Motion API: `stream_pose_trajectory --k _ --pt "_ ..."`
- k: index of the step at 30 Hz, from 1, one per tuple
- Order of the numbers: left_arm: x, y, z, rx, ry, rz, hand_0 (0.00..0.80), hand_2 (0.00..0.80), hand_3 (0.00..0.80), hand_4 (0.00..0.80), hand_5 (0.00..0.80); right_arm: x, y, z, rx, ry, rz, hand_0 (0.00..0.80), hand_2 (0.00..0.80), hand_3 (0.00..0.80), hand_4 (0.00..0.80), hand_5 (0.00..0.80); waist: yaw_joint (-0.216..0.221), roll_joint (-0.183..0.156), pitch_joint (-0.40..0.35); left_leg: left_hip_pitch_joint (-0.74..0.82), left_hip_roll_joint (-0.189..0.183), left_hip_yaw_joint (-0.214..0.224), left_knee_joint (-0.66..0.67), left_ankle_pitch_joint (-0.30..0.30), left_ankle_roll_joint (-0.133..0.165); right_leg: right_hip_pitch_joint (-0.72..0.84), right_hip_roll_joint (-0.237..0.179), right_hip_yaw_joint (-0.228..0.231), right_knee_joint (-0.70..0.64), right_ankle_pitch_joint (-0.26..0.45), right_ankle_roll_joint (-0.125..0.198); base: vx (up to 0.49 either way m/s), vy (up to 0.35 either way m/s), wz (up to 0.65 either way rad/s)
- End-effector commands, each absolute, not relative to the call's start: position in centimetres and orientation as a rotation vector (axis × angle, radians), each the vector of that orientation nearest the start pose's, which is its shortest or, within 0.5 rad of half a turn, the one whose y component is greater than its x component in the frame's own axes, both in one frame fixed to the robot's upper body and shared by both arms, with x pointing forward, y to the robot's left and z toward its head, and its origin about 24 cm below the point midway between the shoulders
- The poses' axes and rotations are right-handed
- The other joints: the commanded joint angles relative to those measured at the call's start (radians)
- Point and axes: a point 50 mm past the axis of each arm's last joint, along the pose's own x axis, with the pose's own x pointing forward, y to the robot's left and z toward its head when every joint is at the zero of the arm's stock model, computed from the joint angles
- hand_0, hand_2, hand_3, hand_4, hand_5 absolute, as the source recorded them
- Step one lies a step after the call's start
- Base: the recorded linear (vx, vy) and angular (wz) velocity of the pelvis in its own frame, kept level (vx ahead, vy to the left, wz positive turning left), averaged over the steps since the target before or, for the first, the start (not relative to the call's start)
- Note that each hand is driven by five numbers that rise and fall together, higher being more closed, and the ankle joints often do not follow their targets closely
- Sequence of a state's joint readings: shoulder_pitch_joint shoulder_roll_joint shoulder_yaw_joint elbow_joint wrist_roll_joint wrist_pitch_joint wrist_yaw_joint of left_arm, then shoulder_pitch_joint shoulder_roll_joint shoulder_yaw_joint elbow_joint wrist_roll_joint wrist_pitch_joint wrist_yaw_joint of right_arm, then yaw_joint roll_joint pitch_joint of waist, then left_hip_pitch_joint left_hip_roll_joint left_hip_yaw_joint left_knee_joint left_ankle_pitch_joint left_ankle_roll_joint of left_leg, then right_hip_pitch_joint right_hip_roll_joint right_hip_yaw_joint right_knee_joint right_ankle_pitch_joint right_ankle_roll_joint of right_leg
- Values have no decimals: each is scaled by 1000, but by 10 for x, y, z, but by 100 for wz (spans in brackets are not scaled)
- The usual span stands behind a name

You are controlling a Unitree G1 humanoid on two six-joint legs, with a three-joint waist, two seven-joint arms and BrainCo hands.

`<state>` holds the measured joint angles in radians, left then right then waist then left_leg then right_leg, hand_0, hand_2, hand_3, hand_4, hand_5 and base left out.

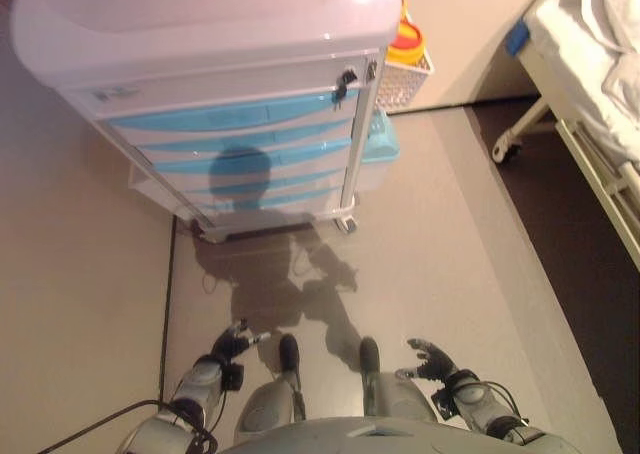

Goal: Open the drawer and pick up the medicine

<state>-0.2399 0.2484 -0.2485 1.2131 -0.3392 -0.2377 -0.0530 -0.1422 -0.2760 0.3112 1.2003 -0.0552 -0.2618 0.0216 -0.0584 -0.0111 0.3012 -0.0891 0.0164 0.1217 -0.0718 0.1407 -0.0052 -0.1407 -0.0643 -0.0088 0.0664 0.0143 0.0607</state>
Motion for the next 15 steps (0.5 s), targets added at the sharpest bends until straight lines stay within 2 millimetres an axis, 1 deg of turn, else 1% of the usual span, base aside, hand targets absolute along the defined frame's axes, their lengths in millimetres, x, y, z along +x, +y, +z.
stream_pose_trajectory --k 1,3,4,5,7,10,12,13,14,15 --pt "241 211 -91 42 569 57 0 0 0 0 0 193 -213 -118 -463 718 198 0 0 0 0 0 -15 -18 60 -59 -85 27 199 -231 82 -68 4 -2 63 5 12 -85 42 -20" --pt "257 208 -77 29 490 60 0 0 0 0 0 198 -215 -115 -454 703 178 0 0 0 0 0 -24 -21 83 -95 -84 36 235 -239 86 -101 0 13 80 11 13 -93 57 -21" --pt "261 207 -73 32 470 55 0 0 0 0 0 199 -215 -114 -454 702 175 0 0 0 0 0 -26 -22 86 -103 -84 39 242 -241 86 -109 -1 16 85 11 14 -92 63 -24" --pt "274 205 -61 24 409 49 0 0 0 0 0 203 -215 -112 -457 689 171 0 0 0 0 0 -34 -26 104 -127 -81 50 262 -245 88 -132 -4 27 92 18 16 -81 64 -17" --pt "289 203 -46 -17 337 49 0 0 0 0 0 206 -215 -110 -453 679 169 0 0 0 0 0 -42 -31 125 -148 -79 58 286 -254 92 -154 -5 38 104 23 21 -61 56 -18" --pt "311 207 -16 -105 196 44 0 0 0 0 0 209 -214 -108 -430 663 167 0 0 0 0 0 -54 -49 150 -179 -76 73 318 -270 95 -181 -5 51 106 37 28 -39 23 -13" --pt "326 212 9 -169 88 45 0 0 0 0 0 210 -212 -107 -423 656 175 0 0 0 0 0 -61 -65 162 -204 -72 84 339 -282 96 -201 -3 59 105 45 30 -49 4 -15" --pt "329 213 15 -179 64 49 0 0 0 0 0 209 -211 -107 -423 655 176 0 0 0 0 0 -63 -68 165 -210 -72 86 344 -284 96 -207 -2 60 106 46 31 -43 17 -16" --pt "340 216 35 -201 -13 47 0 0 0 0 0 209 -210 -107 -424 652 181 0 0 0 0 0 -70 -76 174 -225 -69 90 359 -292 96 -220 -2 63 109 50 32 -32 26 -12" --pt "345 217 45 -235 -51 50 0 0 0 0 0 209 -210 -107 -424 652 181 0 0 0 0 0 -73 -80 178 -233 -69 92 368 -296 96 -227 -2 65 111 52 33 -28 32 -7"
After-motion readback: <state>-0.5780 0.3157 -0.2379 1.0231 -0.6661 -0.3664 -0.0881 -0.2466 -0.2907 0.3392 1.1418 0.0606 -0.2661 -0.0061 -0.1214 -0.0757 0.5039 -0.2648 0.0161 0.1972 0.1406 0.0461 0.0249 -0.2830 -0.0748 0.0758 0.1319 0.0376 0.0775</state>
